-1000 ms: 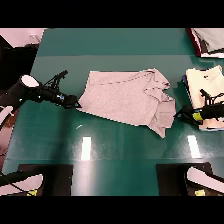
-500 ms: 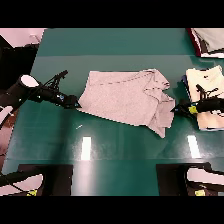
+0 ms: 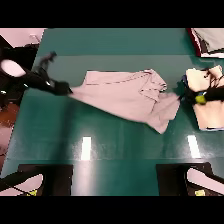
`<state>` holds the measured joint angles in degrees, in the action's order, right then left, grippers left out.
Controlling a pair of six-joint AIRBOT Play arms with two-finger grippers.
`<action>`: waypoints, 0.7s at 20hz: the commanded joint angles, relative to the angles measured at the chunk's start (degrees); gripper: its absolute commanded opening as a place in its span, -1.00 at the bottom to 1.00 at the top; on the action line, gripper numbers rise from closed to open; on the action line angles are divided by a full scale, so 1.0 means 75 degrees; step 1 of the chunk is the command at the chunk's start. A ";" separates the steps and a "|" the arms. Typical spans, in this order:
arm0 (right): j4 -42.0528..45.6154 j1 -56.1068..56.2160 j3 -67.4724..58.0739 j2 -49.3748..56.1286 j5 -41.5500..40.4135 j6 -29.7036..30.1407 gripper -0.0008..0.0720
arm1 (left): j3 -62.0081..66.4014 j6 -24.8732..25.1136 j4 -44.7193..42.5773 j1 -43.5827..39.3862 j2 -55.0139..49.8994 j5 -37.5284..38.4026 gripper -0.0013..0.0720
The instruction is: Fold the shirts.
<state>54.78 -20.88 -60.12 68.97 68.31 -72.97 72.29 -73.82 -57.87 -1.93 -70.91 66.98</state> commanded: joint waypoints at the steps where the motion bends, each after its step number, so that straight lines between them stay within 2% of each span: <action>1: -0.0423 0.0023 -0.1571 -0.1070 -0.0105 -0.0041 -0.94 | 0.1941 -0.0367 -0.0376 0.0283 0.0702 -0.0105 -0.91; 8: -0.0277 0.0000 -0.5047 -0.2975 -0.1297 -0.0277 -0.95 | 0.6286 -0.0367 -0.0522 0.0428 0.1827 -0.0245 -0.91; 11: 0.0720 0.0000 -0.5995 -0.3555 -0.1236 -0.0764 -0.95 | 0.6636 -0.0452 -0.0402 0.0428 0.2512 -0.0513 -0.91; 14: 0.2116 0.0003 -0.6936 -0.3759 -0.0694 -0.1545 -0.95 | 0.6642 -0.0565 -0.0399 0.0428 0.3136 -0.0562 -0.91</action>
<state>61.19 -20.86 -105.43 43.07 60.75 -79.46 120.03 -77.34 -60.99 1.23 -51.44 63.81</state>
